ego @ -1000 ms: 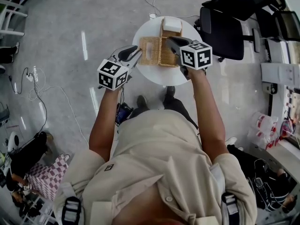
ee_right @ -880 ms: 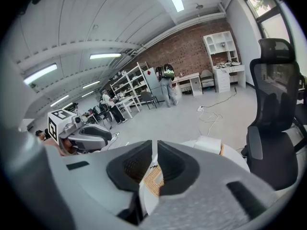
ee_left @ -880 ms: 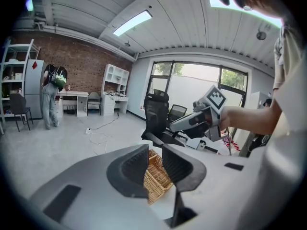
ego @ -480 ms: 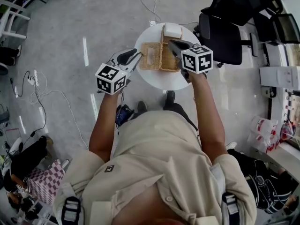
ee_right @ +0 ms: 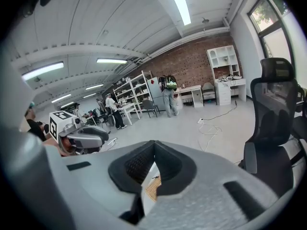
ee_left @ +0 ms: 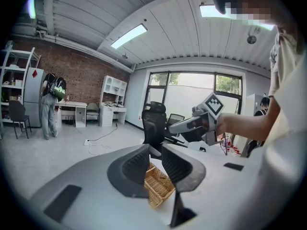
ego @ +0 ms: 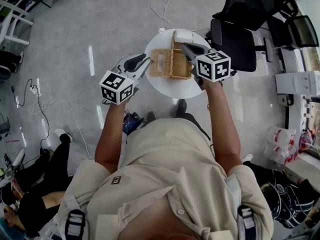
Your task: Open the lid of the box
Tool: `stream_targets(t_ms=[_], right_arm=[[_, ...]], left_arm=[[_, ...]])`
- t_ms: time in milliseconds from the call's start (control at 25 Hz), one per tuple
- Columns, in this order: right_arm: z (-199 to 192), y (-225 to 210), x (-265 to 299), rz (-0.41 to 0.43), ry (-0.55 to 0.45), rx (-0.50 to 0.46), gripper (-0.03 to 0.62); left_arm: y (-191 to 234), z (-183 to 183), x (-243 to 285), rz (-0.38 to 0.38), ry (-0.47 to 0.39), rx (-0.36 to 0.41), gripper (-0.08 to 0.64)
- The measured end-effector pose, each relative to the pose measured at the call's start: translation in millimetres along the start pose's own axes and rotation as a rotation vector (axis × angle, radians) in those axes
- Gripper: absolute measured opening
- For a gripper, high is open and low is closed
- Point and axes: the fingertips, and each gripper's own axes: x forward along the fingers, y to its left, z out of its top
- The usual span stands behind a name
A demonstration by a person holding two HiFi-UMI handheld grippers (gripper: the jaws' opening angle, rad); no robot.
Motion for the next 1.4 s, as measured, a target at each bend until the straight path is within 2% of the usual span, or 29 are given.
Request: stream_targets(t_ms=[400, 560, 760, 880, 1080, 1400], right_arm=[[22, 16, -14, 0.007, -0.050, -0.052, -0.006], [30, 19, -20, 0.017, -0.061, -0.103, -0.008], [41, 53, -26, 0.003, -0.067, -0.206, -0.009], [49, 60, -33, -0.008, -0.081, -0.235, -0.009], [60, 67, -47, -0.010, -0.105, -0.253, -0.009], [57, 73, -64, -0.010, -0.105, -0.263, -0.009]], left_arm=[[-1, 19, -15, 0.005, -0.044, 0.023, 0.071], [-4, 26, -14, 0.008, -0.062, 0.027, 0.069], [-2, 32, -43, 0.011, -0.089, 0.034, 0.067], [-3, 37, -51, 0.015, -0.106, 0.043, 0.066], [-8, 47, -57, 0.019, -0.121, 0.056, 0.063], [-22, 46, -58, 0.013, -0.120, 0.064, 0.063]])
